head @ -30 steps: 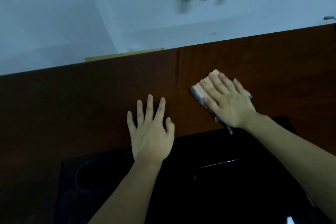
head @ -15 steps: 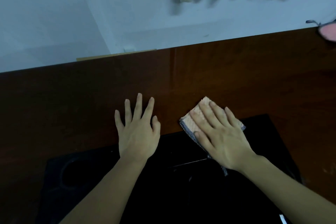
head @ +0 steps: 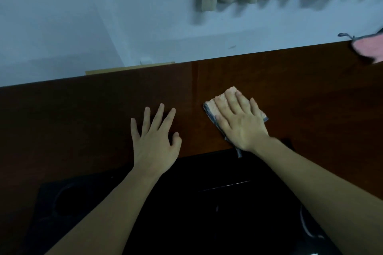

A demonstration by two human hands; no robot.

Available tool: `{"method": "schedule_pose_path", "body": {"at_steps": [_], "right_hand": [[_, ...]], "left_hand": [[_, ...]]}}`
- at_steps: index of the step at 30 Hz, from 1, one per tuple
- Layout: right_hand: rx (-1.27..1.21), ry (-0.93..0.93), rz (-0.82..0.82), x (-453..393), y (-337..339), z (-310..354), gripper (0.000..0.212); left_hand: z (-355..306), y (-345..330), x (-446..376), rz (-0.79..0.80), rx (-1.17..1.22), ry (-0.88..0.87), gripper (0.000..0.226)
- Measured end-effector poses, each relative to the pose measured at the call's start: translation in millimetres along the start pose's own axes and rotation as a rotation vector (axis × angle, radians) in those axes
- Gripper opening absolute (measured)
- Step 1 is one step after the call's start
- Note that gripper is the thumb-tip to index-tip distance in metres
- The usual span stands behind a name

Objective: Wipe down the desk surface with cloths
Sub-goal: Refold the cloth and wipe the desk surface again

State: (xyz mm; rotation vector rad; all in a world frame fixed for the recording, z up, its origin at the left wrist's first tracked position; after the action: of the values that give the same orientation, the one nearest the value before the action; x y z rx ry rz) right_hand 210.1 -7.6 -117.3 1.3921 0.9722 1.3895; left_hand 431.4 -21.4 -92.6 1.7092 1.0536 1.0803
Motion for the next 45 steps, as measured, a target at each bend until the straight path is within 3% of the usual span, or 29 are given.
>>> {"method": "schedule_pose_path", "body": {"at_steps": [7, 18, 24, 29, 38, 42, 45], "right_hand": [[0.008, 0.202, -0.046, 84, -32, 15, 0.059], [-0.023, 0.048, -0.009, -28, 11, -25, 0.058], [0.033, 0.201, -0.036, 36, -9, -9, 0.065], [0.028, 0.360, -0.055, 78, -26, -12, 0.058], [0.015, 0.246, 0.023, -24, 12, -28, 0.057], [0.039, 0.267, 0.069, -2, 4, -23, 0.058], [0.033, 0.374, 0.001, 49, -9, -19, 0.061]], "left_hand": [[-45, -19, -7, -0.038, 0.059, -0.051, 0.061], [-49, -30, -6, 0.025, -0.011, -0.053, 0.058], [-49, -30, -6, 0.012, -0.029, -0.047, 0.058], [-49, -30, -4, -0.062, -0.040, -0.039, 0.059], [-49, -30, -7, -0.029, -0.042, -0.034, 0.060], [-47, -33, -8, -0.031, -0.078, -0.020, 0.061], [-48, -33, -8, -0.029, -0.083, -0.010, 0.061]]}}
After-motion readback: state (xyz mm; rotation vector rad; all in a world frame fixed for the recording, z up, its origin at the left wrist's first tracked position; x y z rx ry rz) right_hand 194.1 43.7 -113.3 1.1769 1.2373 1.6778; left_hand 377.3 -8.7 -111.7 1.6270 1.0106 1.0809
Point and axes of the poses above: each hand's wrist, its own x-axis away from the middle knuckle, its own y-axis out of the back of the hand, z = x × y, the point moved 9 cm from there along -x, towards the middle knuckle, and after that the axes turned 1 degree about -y, right-handed, at the moved point
